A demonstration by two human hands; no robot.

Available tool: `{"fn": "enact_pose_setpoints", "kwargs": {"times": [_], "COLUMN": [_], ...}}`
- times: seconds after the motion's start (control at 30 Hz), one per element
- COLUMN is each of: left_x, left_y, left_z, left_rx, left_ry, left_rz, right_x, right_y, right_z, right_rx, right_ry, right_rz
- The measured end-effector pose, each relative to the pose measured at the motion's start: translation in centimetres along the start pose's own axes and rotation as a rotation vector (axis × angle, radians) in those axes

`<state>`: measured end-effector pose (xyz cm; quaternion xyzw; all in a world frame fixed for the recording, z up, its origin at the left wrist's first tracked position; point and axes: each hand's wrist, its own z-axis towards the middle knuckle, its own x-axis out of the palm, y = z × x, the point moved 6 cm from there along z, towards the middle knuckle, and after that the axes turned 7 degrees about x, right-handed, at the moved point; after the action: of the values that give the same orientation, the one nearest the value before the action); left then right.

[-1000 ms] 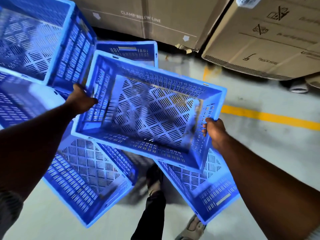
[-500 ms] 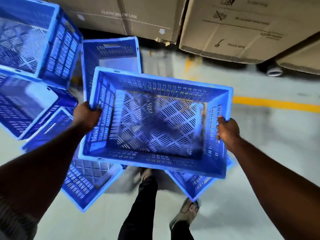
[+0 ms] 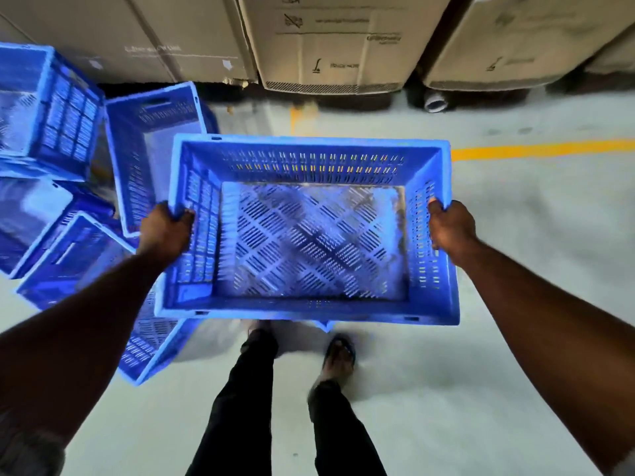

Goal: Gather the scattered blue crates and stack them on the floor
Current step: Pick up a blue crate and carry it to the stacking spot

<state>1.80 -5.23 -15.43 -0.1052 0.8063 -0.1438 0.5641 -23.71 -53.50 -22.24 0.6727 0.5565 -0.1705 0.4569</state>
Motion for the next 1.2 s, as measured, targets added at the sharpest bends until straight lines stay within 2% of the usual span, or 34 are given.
{"fn": "enact_pose_setpoints", "kwargs": {"times": [0.2, 0.3, 0.5, 0.57, 0.77, 0.9, 1.0, 1.1, 1.2], "left_x": [0.8, 1.0, 2.5, 1.8, -0.6, -0.1, 0.8, 2.2, 3.7], "left_y": [-6.5, -8.8, -9.6, -11.1, -15.9, -18.5, -20.6, -24.1, -28.2], "left_z": [-7.6, -11.5, -15.5, -18.8, -30.4, -36.2, -40.8, -46.1, -51.2], "left_rx": [0.125, 0.153, 0.208, 0.242, 0.393, 0.445, 0.492, 0.580, 0.672], "left_ry": [0.021, 0.071, 0.226, 0.237, 0.248, 0.318, 0.378, 0.412, 0.432], "left_rz": [-0.002, -0.087, -0.178, -0.207, -0.059, -0.032, 0.003, 0.034, 0.052], "right_x": [-9.6, -13.4, -19.0, -21.6, -26.9, -31.5, -33.9, -35.9, -38.2], "right_y": [-9.1, -12.8, -24.1, -25.7, -33.2, -36.6, -41.1, -46.5, -52.7], "right_z": [-4.7, -9.0, -14.9, -20.1, -30.9, -38.7, -42.2, -45.5, -47.5], "right_rx": [0.099, 0.156, 0.247, 0.295, 0.250, 0.242, 0.226, 0.290, 0.388], "right_ry": [-0.070, -0.084, -0.150, -0.207, -0.245, -0.181, -0.303, -0.372, -0.459], "right_rz": [0.087, 0.085, 0.201, 0.241, 0.357, 0.457, 0.423, 0.535, 0.527]}}
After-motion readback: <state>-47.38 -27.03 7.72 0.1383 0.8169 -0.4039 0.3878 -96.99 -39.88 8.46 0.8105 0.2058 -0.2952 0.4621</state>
